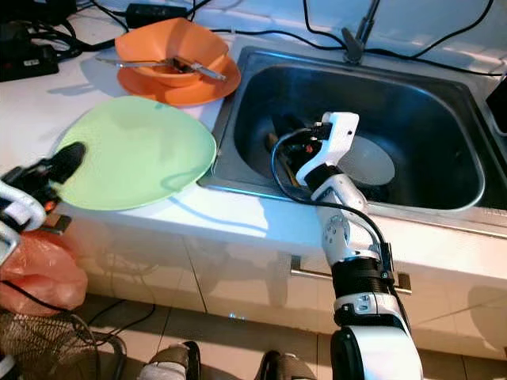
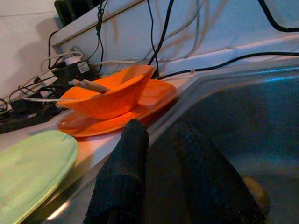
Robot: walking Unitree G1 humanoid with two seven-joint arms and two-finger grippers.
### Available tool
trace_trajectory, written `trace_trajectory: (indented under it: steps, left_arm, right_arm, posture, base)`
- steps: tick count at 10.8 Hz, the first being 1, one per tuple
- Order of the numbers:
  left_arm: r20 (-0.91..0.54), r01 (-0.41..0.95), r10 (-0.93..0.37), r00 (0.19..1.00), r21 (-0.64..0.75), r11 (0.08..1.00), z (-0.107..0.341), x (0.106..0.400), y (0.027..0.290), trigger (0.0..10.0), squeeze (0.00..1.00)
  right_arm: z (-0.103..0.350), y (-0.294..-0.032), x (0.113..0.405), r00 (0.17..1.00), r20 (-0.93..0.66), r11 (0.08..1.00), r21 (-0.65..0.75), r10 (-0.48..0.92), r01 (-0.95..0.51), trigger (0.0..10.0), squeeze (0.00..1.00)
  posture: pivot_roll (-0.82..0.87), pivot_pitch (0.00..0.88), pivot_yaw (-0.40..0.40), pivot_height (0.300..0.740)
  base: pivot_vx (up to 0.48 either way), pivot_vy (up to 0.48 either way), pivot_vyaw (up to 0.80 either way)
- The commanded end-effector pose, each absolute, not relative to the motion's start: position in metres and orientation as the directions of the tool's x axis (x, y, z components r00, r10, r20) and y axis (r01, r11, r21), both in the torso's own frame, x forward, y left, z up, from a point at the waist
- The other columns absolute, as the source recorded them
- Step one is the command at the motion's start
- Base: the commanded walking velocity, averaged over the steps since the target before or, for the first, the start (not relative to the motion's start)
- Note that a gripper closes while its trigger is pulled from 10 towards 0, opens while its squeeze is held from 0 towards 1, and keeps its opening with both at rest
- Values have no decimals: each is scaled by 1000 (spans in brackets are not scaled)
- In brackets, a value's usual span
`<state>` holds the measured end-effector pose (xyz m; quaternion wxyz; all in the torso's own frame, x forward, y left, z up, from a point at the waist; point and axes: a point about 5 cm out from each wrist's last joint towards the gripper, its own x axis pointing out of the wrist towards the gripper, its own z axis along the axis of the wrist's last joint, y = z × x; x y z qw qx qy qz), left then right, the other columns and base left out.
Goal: Kitchen organization
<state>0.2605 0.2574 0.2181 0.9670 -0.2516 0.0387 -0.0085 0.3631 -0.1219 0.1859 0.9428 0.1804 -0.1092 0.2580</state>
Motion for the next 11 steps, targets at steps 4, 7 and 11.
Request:
trace_trajectory:
  steps: [4,7,11]
  left_arm:
    - [-152,-37,-73,986,-621,783,209,266,252,10000,0]
    - [-202,-13,-147,968,-629,777,207,270,232,10000,0]
    - [-281,22,-256,925,-633,774,192,254,216,10000,0]
  right_arm:
    - [185,-126,360,848,296,806,288,440,-518,10000,0]
    - [185,-126,360,849,293,806,289,439,-517,10000,0]
    - [184,-128,360,854,285,811,289,435,-509,10000,0]
  posture:
    - [168,183,-70,740]
    - [163,187,-67,740]
    - [165,196,-69,740]
  base:
    - [0,0,0]
    - [0,0,0]
    - [0,0,0]
